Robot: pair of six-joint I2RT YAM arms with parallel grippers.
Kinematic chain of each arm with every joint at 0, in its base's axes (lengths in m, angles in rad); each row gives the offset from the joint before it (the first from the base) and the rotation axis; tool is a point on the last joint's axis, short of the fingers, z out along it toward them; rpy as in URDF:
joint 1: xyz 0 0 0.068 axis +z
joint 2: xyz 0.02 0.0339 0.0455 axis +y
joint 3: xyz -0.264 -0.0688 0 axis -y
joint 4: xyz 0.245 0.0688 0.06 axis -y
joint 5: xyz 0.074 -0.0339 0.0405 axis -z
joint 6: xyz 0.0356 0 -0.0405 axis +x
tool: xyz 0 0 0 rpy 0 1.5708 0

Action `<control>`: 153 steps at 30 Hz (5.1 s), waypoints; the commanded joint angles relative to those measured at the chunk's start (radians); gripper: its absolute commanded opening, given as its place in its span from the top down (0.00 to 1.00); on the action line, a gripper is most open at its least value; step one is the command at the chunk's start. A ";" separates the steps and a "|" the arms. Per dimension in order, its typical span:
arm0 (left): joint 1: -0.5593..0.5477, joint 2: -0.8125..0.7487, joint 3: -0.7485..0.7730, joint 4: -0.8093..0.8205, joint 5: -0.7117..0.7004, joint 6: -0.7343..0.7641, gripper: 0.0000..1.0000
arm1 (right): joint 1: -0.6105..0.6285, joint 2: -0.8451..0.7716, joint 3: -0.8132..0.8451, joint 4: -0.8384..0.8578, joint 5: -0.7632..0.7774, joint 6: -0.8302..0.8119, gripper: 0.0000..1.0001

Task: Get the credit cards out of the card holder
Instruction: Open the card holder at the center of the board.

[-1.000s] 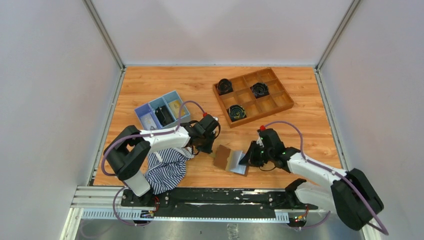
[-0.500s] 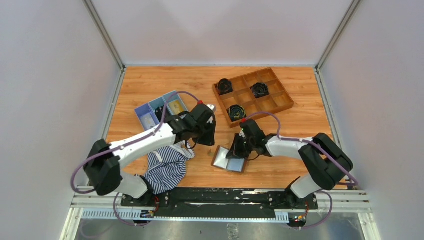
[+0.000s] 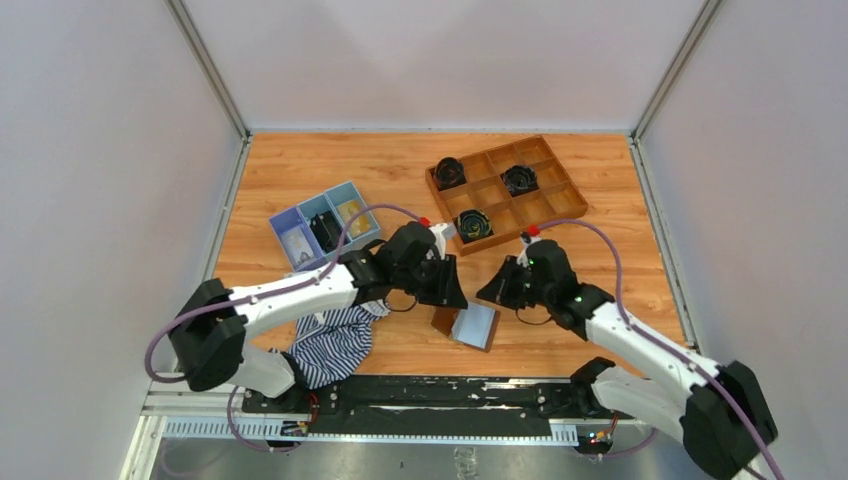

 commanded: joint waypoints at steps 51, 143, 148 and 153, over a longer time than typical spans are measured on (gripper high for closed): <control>-0.031 0.434 0.061 -0.133 -0.122 0.178 0.70 | -0.008 0.134 -0.150 0.065 -0.083 0.035 0.59; 0.029 0.358 0.024 -0.151 -0.085 0.114 0.82 | 0.131 0.163 -0.035 -0.177 0.165 0.006 0.74; 0.028 0.288 0.041 -0.156 -0.073 0.114 0.82 | 0.132 0.092 -0.015 -0.185 0.162 0.012 0.76; 0.022 0.205 0.049 -0.123 -0.045 0.091 0.79 | 0.133 0.008 0.005 -0.176 0.166 0.013 0.73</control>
